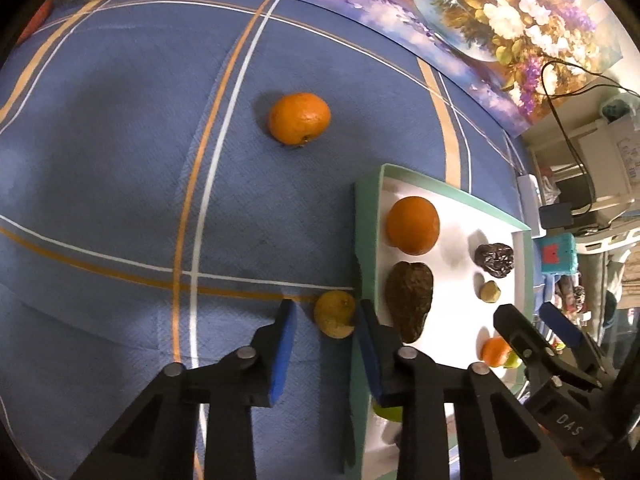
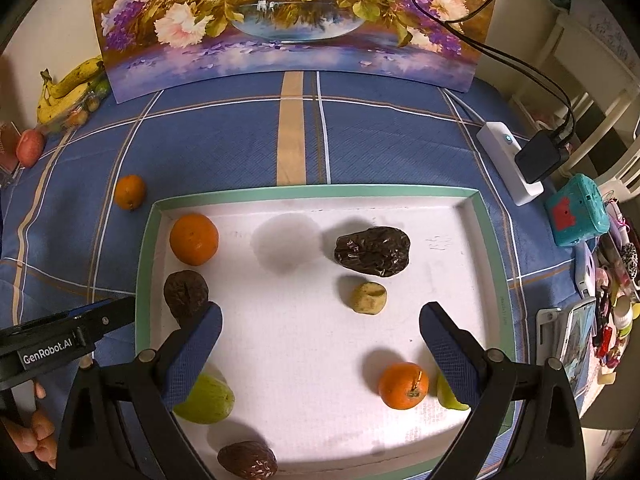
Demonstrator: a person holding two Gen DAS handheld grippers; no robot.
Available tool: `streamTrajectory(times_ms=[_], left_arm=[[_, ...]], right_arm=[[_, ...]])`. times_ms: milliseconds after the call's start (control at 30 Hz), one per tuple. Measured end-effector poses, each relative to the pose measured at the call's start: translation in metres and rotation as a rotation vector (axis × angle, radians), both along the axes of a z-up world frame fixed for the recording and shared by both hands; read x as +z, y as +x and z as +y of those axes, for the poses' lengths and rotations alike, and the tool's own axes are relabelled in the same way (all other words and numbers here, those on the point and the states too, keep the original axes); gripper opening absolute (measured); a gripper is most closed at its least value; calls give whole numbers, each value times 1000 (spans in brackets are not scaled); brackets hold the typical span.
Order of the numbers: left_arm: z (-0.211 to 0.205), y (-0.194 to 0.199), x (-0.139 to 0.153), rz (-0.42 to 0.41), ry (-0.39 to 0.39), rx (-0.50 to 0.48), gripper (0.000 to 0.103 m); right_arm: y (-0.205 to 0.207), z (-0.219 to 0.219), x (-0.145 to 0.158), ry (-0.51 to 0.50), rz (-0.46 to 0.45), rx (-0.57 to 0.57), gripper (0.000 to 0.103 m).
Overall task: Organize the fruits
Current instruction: 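Close the left tool on the small yellow fruit beside the tray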
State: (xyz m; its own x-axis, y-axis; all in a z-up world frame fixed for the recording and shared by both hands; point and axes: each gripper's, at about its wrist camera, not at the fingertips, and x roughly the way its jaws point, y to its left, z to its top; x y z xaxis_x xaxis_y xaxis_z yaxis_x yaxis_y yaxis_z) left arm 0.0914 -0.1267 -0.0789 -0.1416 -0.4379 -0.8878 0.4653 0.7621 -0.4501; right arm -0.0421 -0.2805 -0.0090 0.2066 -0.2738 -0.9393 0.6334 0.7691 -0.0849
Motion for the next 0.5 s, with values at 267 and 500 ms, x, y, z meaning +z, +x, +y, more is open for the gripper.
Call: streamTrajectory(times_ms=[267, 500], left_arm=[[12, 6, -9, 94, -62, 65, 28], [14, 7, -9, 113, -84, 80, 23]], right_arm=[[1, 1, -2, 1, 0, -1, 99], [1, 1, -2, 2, 1, 1, 99]])
